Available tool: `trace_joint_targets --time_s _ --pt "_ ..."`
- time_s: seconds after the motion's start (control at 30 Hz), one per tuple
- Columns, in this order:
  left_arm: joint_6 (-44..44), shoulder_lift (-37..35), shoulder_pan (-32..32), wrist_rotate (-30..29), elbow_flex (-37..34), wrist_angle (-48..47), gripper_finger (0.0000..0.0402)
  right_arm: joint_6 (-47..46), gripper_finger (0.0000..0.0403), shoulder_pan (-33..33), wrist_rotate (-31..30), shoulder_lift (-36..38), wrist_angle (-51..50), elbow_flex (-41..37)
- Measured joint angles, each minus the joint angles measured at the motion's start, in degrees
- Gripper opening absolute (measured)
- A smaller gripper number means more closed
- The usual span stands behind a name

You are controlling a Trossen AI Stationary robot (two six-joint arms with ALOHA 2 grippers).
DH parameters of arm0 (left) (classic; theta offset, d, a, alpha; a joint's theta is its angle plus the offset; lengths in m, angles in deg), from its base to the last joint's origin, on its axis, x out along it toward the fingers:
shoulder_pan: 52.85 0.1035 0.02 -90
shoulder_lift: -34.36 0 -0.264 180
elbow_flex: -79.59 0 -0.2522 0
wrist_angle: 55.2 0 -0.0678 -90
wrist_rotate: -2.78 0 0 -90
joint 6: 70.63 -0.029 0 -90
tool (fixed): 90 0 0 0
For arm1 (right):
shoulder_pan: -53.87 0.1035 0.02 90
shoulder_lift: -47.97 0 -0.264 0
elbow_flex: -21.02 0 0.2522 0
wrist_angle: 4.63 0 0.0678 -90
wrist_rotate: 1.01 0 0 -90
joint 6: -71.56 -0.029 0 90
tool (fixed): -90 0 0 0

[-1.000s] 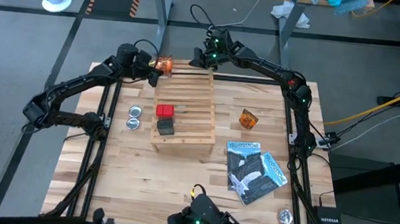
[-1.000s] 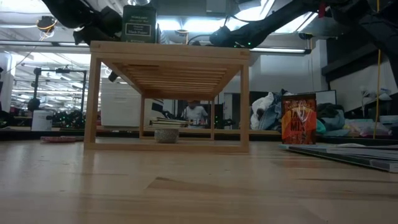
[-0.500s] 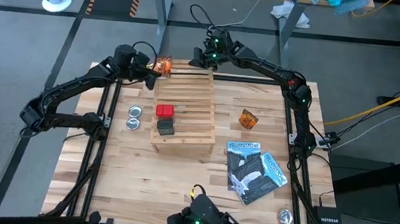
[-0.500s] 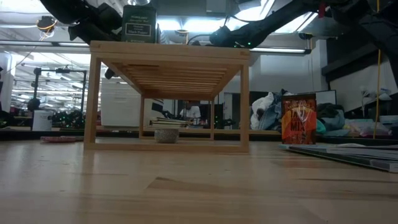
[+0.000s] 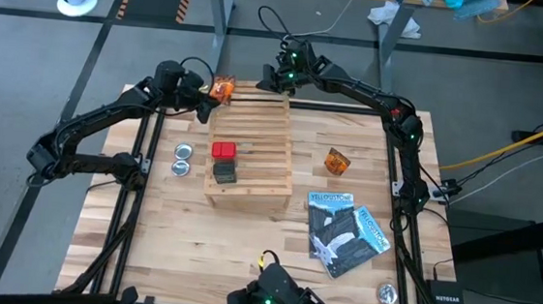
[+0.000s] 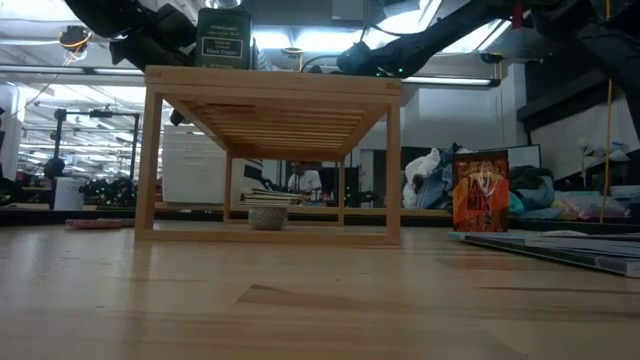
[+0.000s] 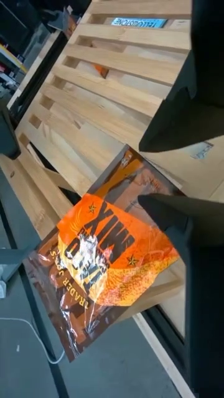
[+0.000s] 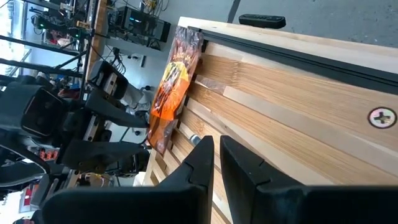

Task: Shelf spices
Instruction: Remove the orange seasoning pack from the shelf

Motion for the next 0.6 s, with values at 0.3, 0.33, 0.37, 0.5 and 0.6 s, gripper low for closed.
trace_joint_targets --time_s 0.3,0.33,0.37,0.5,0.6 --pt "4.67 0.02 -0.06 -0.19 0.00 1.62 0.0143 0.00 0.0033 0.00 0.00 0.00 -0.01 0.00" --pt "4.97 0.02 -0.11 -0.20 0.00 1.74 0.0142 0.00 0.0033 0.00 0.00 0.00 -0.01 0.00" --pt "5.28 0.02 -0.11 -0.20 0.00 1.76 0.0141 0.00 0.0033 0.00 0.00 0.00 -0.01 0.00" --pt "6.52 0.02 -0.11 -0.17 0.00 1.80 0.0135 0.00 0.0033 -0.01 0.00 0.00 -0.01 0.00" --pt "6.94 -0.22 -0.11 -0.17 0.00 1.78 0.0132 0.01 0.0033 -0.02 0.01 0.00 -0.01 0.00"
